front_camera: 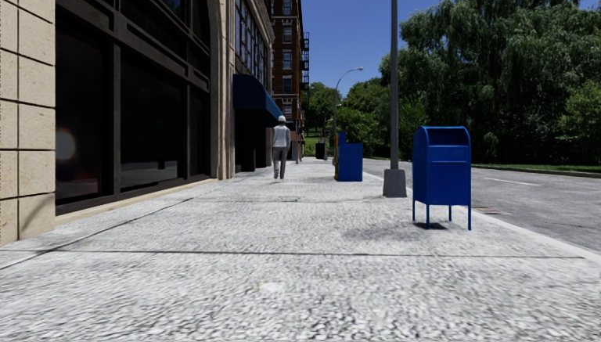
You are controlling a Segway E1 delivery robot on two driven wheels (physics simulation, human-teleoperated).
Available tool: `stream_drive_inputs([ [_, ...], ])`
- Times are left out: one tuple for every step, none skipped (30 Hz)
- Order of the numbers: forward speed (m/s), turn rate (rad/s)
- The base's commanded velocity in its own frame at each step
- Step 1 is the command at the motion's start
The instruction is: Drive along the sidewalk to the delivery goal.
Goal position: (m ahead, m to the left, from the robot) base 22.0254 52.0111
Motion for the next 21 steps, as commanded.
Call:
stream_drive_inputs([
  [2.0, 0.0],
  [2.0, 0.0],
  [2.0, 0.0],
  [2.0, 0.0],
  [2.0, 0.0],
  [2.0, 0.0],
  [2.0, 0.0],
  [2.0, 0.0],
  [2.0, 0.0],
  [2.0, 0.0],
  [2.0, 0.0],
  [2.0, 0.0],
  [2.0, 0.0],
  [2.0, 0.0],
  [2.0, 0.0],
  [2.0, 0.0],
  [2.0, 0.0],
  [2.0, 0.0],
  [2.0, 0.0],
  [2.0, 0.0],
  [2.0, 0.0],
])
